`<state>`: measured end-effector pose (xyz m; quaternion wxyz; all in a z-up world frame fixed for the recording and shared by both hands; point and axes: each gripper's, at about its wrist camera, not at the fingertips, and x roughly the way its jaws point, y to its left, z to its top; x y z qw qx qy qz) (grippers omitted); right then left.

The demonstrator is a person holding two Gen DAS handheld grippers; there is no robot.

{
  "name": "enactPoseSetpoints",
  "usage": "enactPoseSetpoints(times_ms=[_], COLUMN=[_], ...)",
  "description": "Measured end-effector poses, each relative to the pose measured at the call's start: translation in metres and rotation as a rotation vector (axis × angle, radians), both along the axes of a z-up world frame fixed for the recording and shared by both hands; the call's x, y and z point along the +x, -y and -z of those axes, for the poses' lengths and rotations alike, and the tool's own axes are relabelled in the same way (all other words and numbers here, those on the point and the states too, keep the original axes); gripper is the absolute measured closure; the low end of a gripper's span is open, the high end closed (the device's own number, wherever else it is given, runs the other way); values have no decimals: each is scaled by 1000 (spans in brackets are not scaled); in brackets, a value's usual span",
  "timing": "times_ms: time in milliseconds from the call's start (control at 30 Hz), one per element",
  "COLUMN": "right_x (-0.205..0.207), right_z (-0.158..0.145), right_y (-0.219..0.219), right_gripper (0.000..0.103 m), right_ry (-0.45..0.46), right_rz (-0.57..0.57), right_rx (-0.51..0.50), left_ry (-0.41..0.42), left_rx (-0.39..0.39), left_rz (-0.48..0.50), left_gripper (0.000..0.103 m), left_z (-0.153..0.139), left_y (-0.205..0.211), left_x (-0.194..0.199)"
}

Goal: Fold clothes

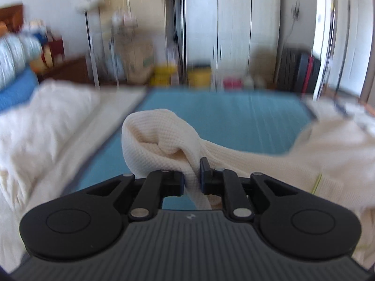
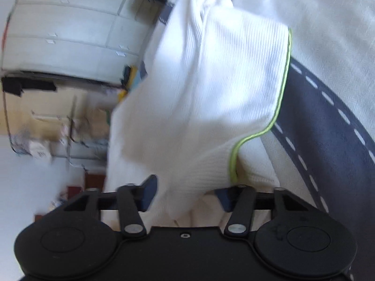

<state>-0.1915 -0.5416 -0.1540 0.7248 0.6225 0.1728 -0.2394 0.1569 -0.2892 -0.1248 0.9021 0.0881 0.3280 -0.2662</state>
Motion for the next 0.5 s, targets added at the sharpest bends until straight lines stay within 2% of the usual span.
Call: enactPoseSetpoints(times_ms=[67, 167, 233, 267, 300, 400, 433, 500], right_x=[-2, -3, -1, 0, 0, -11, -15, -8], right_z=[-17, -50, -65, -72, -75, -85, -88, -96], right_y=[0, -7, -14, -18, -15, 2, 7, 9], right_gripper=[95, 96, 96, 96, 96, 96, 96, 96], right_ry=[-9, -24, -46, -57, -60, -41, -35, -15], right_rz=[3, -24, -53, -67, -78, -89, -92, -97], right_rx=[-110, -312, -427, -483, -516, -536, -542, -555], left_ry=[-74, -59, -19, 6, 38, 156, 188, 203], left_rx=[36, 32, 11, -11, -37, -103, -138, -220], left_rz=[3, 26, 77, 113, 151, 241, 269, 358], left_gripper=[90, 84, 60, 54, 49, 45, 40, 36], left_z=[13, 6, -10, -20, -29, -53, -61, -71], left_y=[7, 9, 9, 8, 5, -10, -15, -20], left_x=[-1, -17, -32, -41, -53, -91, -104, -117])
